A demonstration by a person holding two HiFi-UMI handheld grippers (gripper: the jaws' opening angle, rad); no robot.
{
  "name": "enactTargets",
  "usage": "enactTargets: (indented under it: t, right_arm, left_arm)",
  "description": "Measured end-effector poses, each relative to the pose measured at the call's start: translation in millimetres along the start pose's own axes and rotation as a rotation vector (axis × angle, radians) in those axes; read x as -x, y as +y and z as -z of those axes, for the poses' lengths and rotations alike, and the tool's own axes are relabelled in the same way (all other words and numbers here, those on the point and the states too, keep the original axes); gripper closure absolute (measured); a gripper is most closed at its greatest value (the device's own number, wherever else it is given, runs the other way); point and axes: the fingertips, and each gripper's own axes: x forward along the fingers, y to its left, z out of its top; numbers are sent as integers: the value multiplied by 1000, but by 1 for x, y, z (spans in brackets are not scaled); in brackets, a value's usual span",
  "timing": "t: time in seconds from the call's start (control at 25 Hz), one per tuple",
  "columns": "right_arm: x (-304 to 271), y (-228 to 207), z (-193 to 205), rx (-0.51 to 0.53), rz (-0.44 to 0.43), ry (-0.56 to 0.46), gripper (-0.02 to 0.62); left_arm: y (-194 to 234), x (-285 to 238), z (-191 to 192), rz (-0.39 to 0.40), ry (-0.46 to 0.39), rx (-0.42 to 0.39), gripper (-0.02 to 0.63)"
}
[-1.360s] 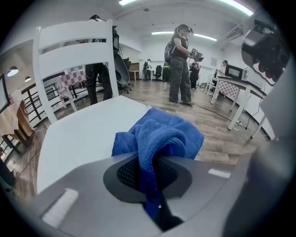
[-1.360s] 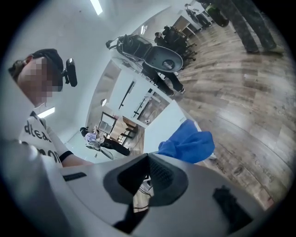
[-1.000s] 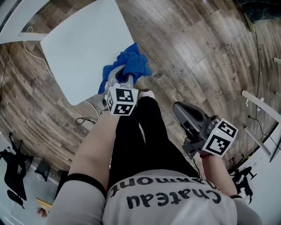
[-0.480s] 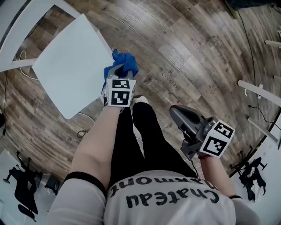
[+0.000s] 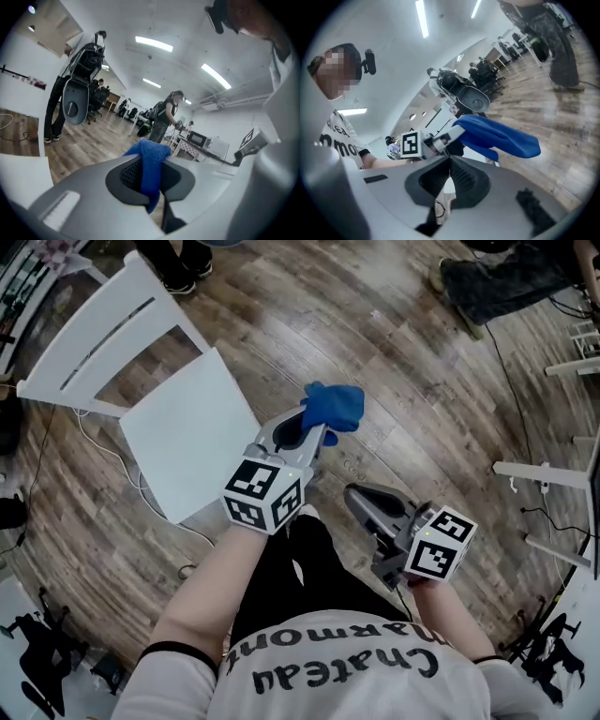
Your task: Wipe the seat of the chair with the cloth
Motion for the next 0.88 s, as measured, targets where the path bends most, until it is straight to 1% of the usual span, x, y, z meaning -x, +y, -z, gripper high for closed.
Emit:
enactTargets:
  t: [0.12,0.2,0.32,0.44,0.48,0.6,0.76,0.88]
  right_arm:
    - [-3,24,-48,154,-43,-22,581]
    - [2,45,-82,225,-70,-55,581]
    - [8,84,-132,318,-104,-126,581]
    - [4,132,-178,395,-163,-193,581]
    - [0,151,-189,413,-189,-203,581]
    - [-19,209,-194,475,-253,-177,581]
    - [-46,290,-182,626,-368,-145,581]
    - [-51,341,-171,663,-455,-151,581]
  left_arm:
    - [-38,36,-85,21,-149,-73,577]
    - [-66,62,-129,23,-214,-117,577]
    - [-88,107,-175,5,-271,-154,577]
    - [-92,164,-214,-68,-332,-207,577]
    - [-94,185,-225,-86,-352,-208,577]
    - [-105,251,-248,-125,-401,-184,574]
    - [-117,330,-274,-213,-486,-251,574]
    - [-131,379,-289,-214,-548,-227,574]
